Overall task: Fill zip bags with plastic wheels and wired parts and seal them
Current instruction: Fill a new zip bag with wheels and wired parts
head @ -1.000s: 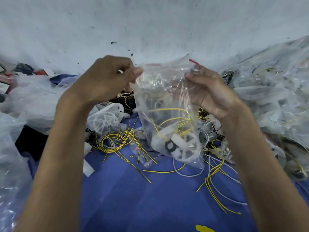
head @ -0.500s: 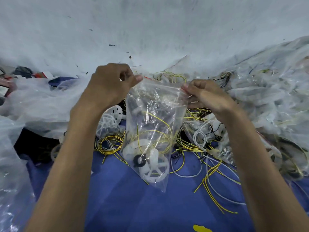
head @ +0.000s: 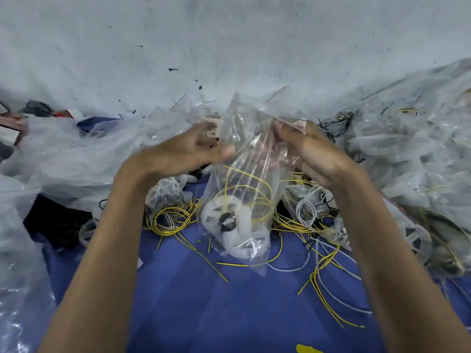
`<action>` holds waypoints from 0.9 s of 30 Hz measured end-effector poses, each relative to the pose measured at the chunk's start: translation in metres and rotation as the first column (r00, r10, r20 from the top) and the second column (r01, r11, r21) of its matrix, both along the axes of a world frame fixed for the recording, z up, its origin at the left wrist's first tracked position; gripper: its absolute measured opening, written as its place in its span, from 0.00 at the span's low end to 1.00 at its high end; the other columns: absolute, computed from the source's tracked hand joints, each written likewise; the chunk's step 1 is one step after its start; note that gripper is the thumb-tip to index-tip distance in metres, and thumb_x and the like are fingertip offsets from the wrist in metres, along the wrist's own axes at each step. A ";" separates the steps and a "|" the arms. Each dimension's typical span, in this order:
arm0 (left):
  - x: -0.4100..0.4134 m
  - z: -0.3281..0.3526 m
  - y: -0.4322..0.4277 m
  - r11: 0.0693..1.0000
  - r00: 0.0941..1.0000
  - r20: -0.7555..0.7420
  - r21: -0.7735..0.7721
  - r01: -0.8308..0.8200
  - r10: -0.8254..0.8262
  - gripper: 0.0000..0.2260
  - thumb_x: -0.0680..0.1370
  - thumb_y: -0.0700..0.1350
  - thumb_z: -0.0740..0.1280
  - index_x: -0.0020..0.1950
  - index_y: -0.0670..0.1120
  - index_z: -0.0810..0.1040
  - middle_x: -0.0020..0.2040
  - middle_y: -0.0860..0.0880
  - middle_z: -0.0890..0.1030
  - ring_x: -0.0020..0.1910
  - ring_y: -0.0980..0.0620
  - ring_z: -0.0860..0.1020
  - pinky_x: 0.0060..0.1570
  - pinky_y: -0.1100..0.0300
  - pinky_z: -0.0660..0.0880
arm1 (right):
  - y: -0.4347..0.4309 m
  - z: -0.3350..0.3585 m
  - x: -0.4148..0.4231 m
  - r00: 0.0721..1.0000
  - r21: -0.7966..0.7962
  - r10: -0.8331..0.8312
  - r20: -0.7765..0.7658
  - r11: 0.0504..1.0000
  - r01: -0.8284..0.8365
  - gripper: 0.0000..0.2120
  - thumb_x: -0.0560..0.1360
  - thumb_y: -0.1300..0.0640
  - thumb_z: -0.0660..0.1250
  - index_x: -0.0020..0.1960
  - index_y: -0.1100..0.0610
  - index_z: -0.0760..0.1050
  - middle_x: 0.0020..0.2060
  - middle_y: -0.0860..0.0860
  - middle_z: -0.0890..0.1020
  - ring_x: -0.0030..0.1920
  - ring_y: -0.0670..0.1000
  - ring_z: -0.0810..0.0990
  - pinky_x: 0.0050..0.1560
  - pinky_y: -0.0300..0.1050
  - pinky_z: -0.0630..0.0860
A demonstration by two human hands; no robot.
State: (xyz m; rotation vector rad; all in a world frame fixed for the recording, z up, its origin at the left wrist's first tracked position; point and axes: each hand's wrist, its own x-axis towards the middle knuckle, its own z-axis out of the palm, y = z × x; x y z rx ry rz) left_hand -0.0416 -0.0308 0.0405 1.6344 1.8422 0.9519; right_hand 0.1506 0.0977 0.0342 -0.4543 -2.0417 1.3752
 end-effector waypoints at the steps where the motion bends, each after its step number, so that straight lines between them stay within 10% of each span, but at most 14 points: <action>1: -0.001 -0.005 -0.001 0.991 0.998 -0.006 -0.113 0.065 -0.066 0.40 0.62 0.64 0.68 0.72 0.55 0.62 0.61 0.63 0.74 0.59 0.63 0.73 0.64 0.56 0.68 | -0.001 0.000 0.000 0.996 -0.053 0.033 -0.087 0.998 -0.038 0.11 0.79 0.51 0.59 0.42 0.54 0.75 0.37 0.45 0.81 0.41 0.44 0.80 0.47 0.45 0.77; 6: 0.007 -0.019 0.007 0.961 0.978 -0.135 -0.250 0.120 -0.157 0.25 0.61 0.59 0.73 0.47 0.42 0.75 0.56 0.38 0.79 0.53 0.49 0.78 0.60 0.53 0.73 | -0.002 0.005 -0.003 0.883 -0.260 0.182 -0.433 0.913 -0.315 0.10 0.73 0.53 0.63 0.41 0.58 0.79 0.45 0.57 0.82 0.47 0.55 0.83 0.49 0.52 0.79; 9: 0.009 -0.018 0.009 0.970 0.978 -0.098 -0.181 0.163 -0.183 0.13 0.68 0.49 0.75 0.44 0.45 0.76 0.39 0.46 0.79 0.35 0.57 0.75 0.33 0.68 0.72 | 0.003 0.004 0.001 0.873 -0.242 0.177 -0.454 0.919 -0.312 0.11 0.72 0.53 0.64 0.40 0.58 0.82 0.45 0.55 0.84 0.47 0.54 0.83 0.50 0.50 0.79; 16: -0.001 -0.005 0.008 0.998 0.940 -0.337 0.014 0.060 -0.052 0.18 0.70 0.32 0.71 0.30 0.45 0.65 0.28 0.52 0.69 0.26 0.60 0.68 0.31 0.62 0.68 | 0.014 0.006 0.020 0.950 -0.043 0.011 -0.312 0.999 -0.025 0.09 0.67 0.61 0.69 0.48 0.58 0.81 0.49 0.50 0.83 0.53 0.48 0.80 0.48 0.35 0.77; 19: 0.001 0.008 -0.001 0.995 0.866 -0.498 0.099 0.013 0.039 0.17 0.66 0.37 0.76 0.30 0.47 0.68 0.26 0.53 0.73 0.24 0.62 0.70 0.26 0.68 0.65 | 0.022 0.002 0.025 0.992 0.183 -0.092 -0.090 0.977 0.107 0.07 0.69 0.64 0.70 0.44 0.54 0.81 0.54 0.41 0.81 0.56 0.41 0.77 0.44 0.27 0.73; 23: 0.011 0.010 -0.017 0.906 0.903 -0.295 -0.378 0.190 -0.312 0.24 0.55 0.64 0.77 0.43 0.54 0.77 0.38 0.58 0.82 0.37 0.58 0.81 0.42 0.60 0.76 | 0.040 -0.011 0.035 0.928 0.386 -0.198 0.315 0.920 0.066 0.11 0.71 0.71 0.67 0.41 0.57 0.83 0.54 0.43 0.81 0.53 0.32 0.74 0.52 0.23 0.66; 27: -0.008 0.004 -0.007 0.978 0.957 -0.233 -0.154 0.141 -0.175 0.14 0.66 0.58 0.73 0.46 0.51 0.78 0.40 0.52 0.84 0.40 0.56 0.81 0.46 0.59 0.76 | 0.048 -0.025 0.039 0.857 0.339 -0.128 0.500 0.939 -0.057 0.16 0.75 0.69 0.63 0.40 0.52 0.82 0.53 0.47 0.82 0.57 0.43 0.78 0.55 0.30 0.71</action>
